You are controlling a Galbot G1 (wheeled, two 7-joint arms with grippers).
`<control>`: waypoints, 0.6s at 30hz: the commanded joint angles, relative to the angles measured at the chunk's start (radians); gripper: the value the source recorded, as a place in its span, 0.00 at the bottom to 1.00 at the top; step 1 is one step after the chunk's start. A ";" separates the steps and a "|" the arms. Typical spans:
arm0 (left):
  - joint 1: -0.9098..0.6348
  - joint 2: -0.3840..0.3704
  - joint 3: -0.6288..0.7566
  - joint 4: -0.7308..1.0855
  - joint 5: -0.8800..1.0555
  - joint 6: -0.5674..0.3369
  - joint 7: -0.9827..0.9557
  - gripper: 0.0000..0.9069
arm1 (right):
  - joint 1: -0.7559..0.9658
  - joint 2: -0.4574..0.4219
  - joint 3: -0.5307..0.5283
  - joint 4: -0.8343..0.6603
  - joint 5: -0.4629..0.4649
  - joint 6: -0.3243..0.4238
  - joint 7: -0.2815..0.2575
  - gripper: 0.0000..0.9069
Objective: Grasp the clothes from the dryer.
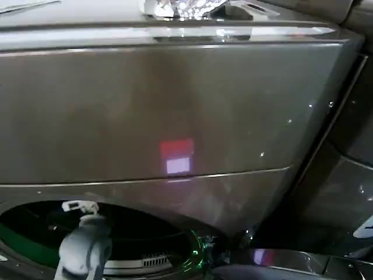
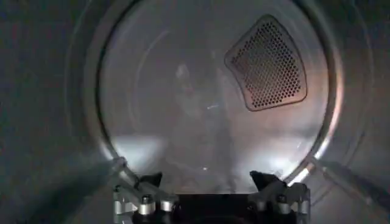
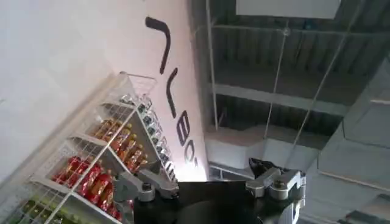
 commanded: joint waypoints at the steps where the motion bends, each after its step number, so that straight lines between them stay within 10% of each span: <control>1: -0.192 -0.001 0.043 0.251 -0.017 0.012 -0.007 1.00 | -0.002 0.001 0.005 -0.001 0.005 -0.001 0.000 1.00; 18: -0.380 -0.014 0.114 0.473 -0.063 0.052 -0.002 1.00 | 0.007 -0.003 -0.004 0.002 0.008 -0.002 -0.004 1.00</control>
